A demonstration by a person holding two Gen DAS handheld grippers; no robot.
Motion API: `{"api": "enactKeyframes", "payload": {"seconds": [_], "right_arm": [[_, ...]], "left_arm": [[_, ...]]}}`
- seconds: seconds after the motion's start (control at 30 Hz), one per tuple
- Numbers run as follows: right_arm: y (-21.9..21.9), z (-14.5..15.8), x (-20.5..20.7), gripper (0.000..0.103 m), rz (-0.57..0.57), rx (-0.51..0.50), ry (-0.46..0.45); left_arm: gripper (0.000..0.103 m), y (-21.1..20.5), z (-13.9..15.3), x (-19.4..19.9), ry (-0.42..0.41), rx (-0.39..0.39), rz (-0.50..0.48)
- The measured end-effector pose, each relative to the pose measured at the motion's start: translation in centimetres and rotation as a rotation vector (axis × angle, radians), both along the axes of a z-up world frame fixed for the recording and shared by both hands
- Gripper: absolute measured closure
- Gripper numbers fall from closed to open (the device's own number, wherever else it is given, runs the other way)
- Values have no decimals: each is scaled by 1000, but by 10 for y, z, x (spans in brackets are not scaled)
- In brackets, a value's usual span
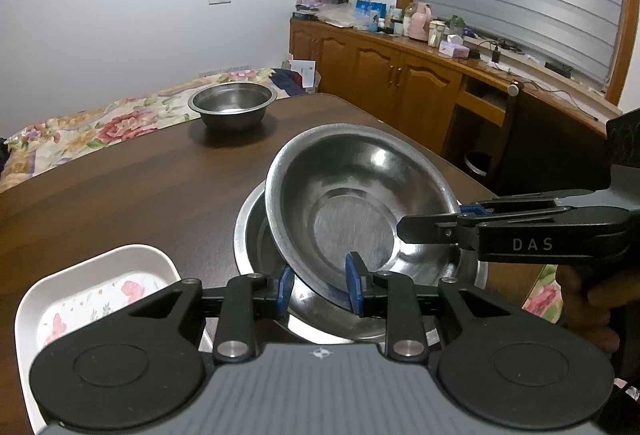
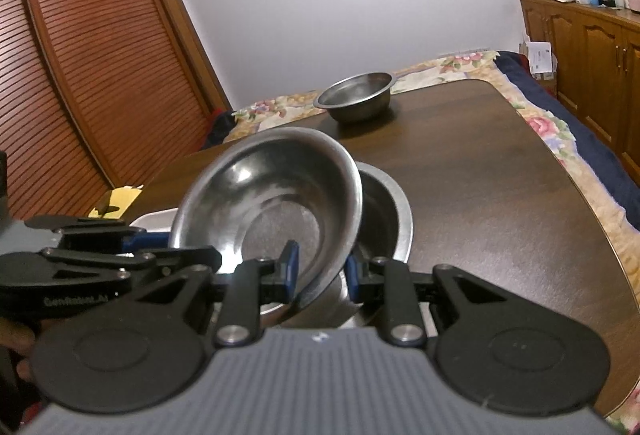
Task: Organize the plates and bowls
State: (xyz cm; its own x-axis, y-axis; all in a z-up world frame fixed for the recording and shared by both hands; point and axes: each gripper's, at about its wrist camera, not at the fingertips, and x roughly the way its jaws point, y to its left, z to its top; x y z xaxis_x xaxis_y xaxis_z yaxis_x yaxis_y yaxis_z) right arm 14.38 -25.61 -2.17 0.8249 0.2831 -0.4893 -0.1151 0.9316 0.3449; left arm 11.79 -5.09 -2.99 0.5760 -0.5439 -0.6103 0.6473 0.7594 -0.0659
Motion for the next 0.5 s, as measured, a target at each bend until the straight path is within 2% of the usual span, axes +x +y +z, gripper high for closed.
{"api": "enactKeyframes", "payload": {"seconds": [0.17, 0.33, 0.5], "right_arm": [[3, 1, 1, 77, 8, -15, -1], [8, 1, 2, 77, 15, -71, -11], [14, 2, 1, 84, 13, -157, -37]], "left_arm": [[72, -1, -3, 2, 3, 9, 4], [70, -8, -8, -1, -29, 44, 6], [70, -7, -14, 1, -34, 47, 16]]}}
